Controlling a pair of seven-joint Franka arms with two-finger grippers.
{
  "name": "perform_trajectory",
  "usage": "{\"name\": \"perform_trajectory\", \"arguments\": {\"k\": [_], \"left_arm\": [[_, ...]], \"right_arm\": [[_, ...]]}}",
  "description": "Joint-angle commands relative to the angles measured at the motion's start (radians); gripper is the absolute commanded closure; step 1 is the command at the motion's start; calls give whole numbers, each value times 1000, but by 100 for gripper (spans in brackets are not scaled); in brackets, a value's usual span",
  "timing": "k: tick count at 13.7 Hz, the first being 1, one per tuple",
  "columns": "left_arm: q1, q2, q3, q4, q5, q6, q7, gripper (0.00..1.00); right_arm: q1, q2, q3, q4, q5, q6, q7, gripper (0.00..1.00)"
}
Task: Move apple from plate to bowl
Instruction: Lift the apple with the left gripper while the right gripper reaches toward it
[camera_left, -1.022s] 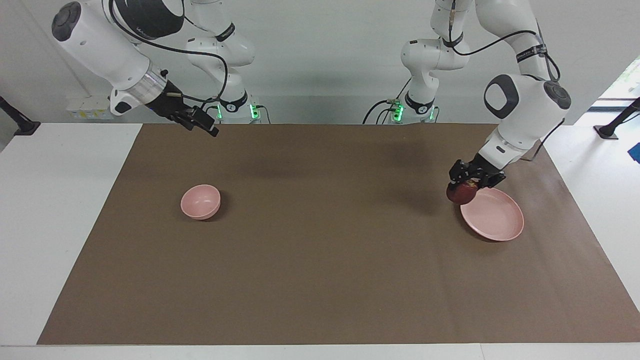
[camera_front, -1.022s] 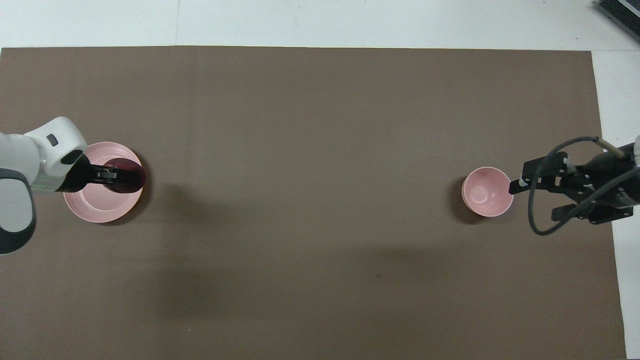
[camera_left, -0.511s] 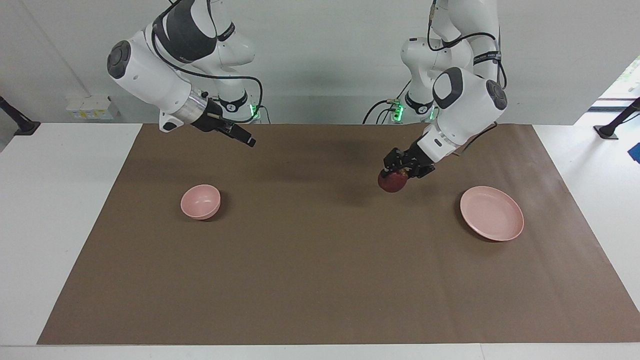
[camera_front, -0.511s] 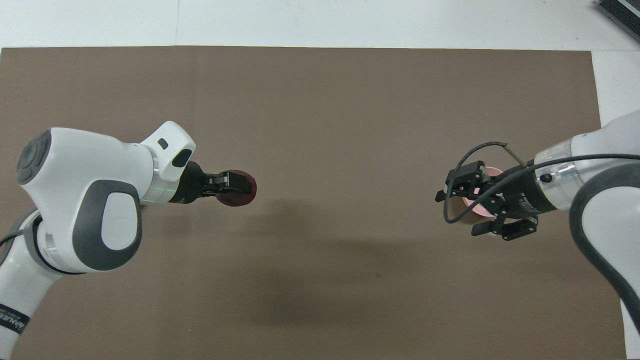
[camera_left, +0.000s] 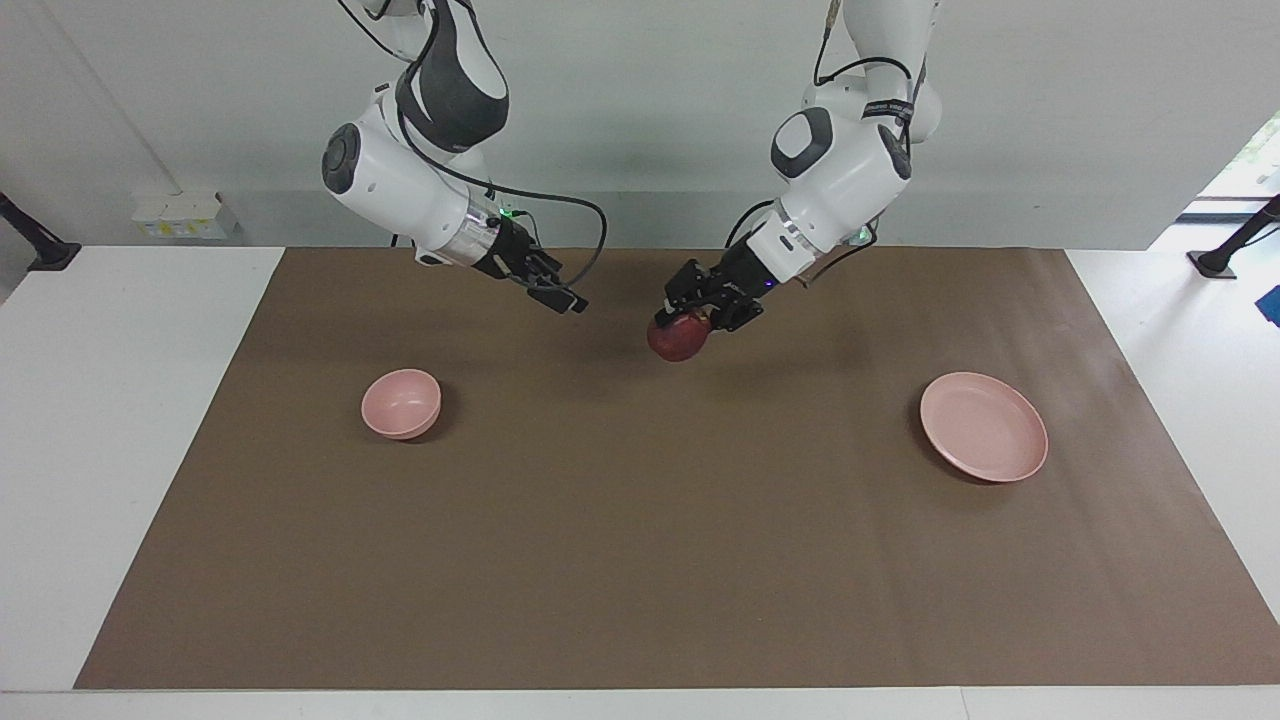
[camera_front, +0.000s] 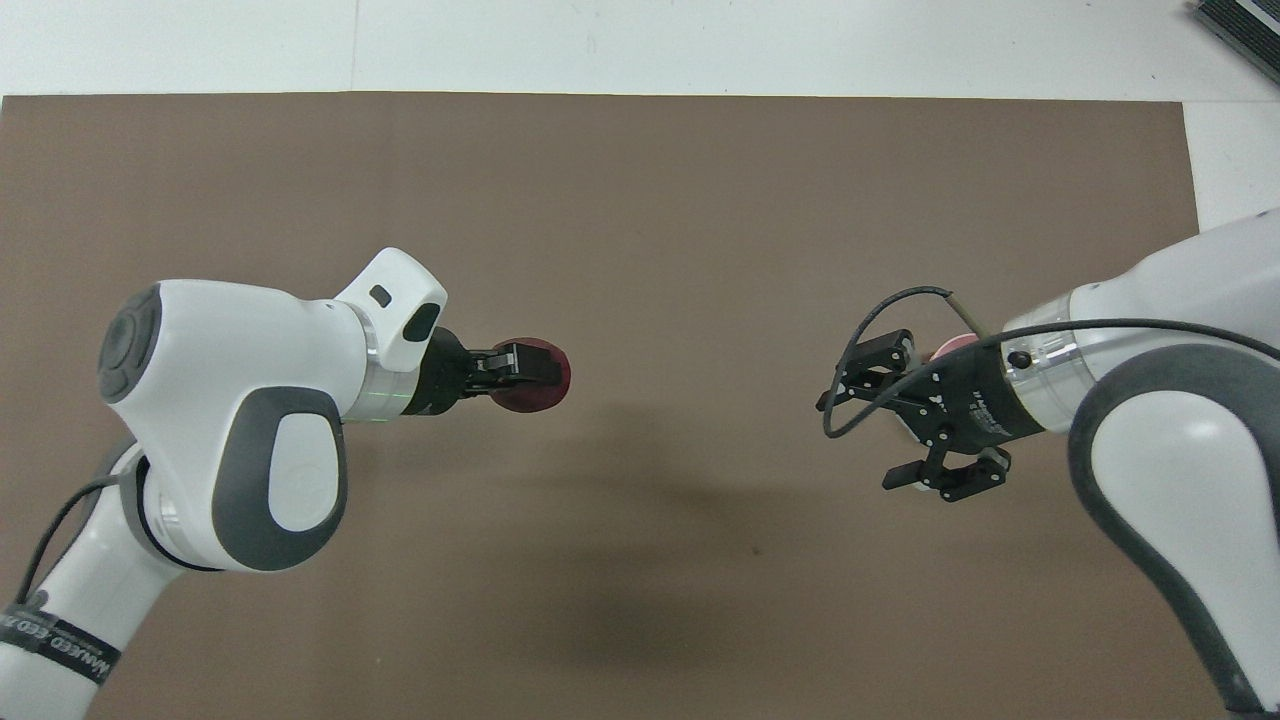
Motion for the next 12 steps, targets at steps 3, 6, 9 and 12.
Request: {"name": "perform_trajectory", "arguments": {"k": [3,6,9,12], "left_arm": [[-7,-25,-64,-16,-126,55,-8,100],[-8,-26,-66,-18,-127,49,-8,100],[-16,-29,-68,-16,-129,47,-10,100],[-24,-31,-68,-16,-133,36,-17,100]], "right_arm": [[22,-6,-1,-43,201,142,-8,0],[-30,-5,-4,-43,219,102,-104,0],[-13,-4,-4,-44,219,149,-63,0],[2,-4,1,-43,219,157,-10,0]]}}
